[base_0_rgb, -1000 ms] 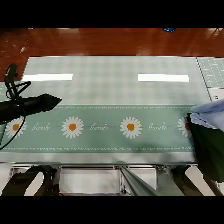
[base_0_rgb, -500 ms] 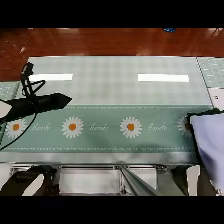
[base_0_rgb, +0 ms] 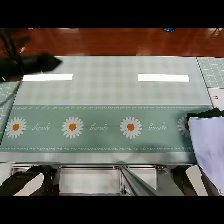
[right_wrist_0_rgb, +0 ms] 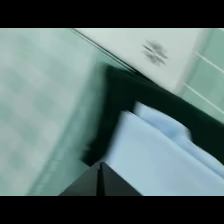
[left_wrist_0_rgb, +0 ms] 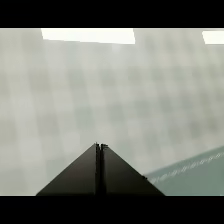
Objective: Fold the shirts.
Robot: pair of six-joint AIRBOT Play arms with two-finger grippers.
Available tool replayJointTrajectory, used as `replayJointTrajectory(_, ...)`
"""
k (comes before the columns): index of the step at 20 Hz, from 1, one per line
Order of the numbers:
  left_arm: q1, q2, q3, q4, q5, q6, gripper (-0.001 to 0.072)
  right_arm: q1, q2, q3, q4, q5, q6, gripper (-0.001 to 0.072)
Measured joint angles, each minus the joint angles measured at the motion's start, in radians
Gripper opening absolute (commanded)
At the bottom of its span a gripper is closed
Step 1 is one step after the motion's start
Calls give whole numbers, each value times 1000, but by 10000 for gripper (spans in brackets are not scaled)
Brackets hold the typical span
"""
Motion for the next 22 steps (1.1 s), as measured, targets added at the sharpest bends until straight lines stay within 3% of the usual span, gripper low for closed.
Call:
replayJointTrajectory(2, -19, -39, 166, 19, -40, -29, 13, 211, -58, 91, 76, -103, -19, 23)
replayJointTrajectory(4, -63, -63, 265, 73, -102, -77, 13, 462, -121, 143, 55, -165, -32, 23)
replayJointTrajectory(7, -189, -81, 246, 261, -203, -168, 14, 832, -223, 150, -147, -156, -2, 22)
replayJointTrajectory(10, -274, -101, 93, 462, -190, -320, 14, 1062, -300, 53, -379, -140, 103, 22)
replayJointTrajectory(15, -314, -126, -26, 547, -162, -447, 14, 1188, -367, -78, -504, -142, 192, 23)
replayJointTrajectory(22, -321, -140, -48, 575, -157, -481, 14, 1214, -374, -109, -544, -142, 212, 23)
